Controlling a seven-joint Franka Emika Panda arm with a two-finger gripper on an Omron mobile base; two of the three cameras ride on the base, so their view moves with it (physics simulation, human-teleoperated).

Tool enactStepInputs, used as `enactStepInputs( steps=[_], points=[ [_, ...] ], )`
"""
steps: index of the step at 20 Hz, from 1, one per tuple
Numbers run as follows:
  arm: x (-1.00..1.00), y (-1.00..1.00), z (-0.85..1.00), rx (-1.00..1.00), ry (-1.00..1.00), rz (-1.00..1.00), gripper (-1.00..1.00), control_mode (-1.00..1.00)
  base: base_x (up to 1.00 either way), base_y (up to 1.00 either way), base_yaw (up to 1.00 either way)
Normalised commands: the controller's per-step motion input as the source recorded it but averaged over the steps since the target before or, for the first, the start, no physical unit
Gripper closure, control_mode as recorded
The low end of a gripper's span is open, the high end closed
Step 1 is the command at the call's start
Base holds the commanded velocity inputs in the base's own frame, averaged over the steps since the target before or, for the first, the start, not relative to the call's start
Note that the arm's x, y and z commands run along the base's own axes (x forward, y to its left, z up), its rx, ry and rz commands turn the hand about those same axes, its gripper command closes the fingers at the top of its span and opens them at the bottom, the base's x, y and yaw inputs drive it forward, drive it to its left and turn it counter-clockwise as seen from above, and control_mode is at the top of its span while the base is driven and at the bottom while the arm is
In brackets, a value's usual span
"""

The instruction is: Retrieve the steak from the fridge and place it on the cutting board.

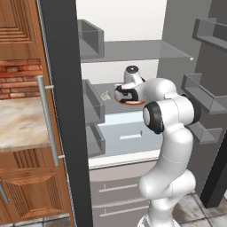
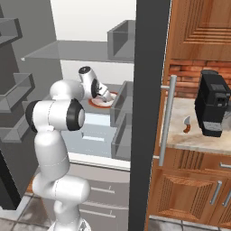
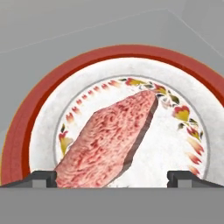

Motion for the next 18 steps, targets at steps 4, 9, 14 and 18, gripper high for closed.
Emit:
enactStepInputs(
  steps=[4, 9, 14, 18],
  points=[
    [0.0, 0.1, 0.0, 0.0, -0.1, -0.04, -1.0, -1.0, 0.0, 0.0, 0.0],
    [0.0, 0.09, 0.0, 0.0, -0.09, -0.04, -1.0, -1.0, 0.0, 0.0, 0.0],
    [0.0, 0.0, 0.0, 0.0, -0.02, -0.07, -1.0, -1.0, 0.0, 0.0, 0.0],
    [0.0, 0.04, 0.0, 0.0, 0.0, -0.07, -1.0, -1.0, 0.0, 0.0, 0.0]
  ],
)
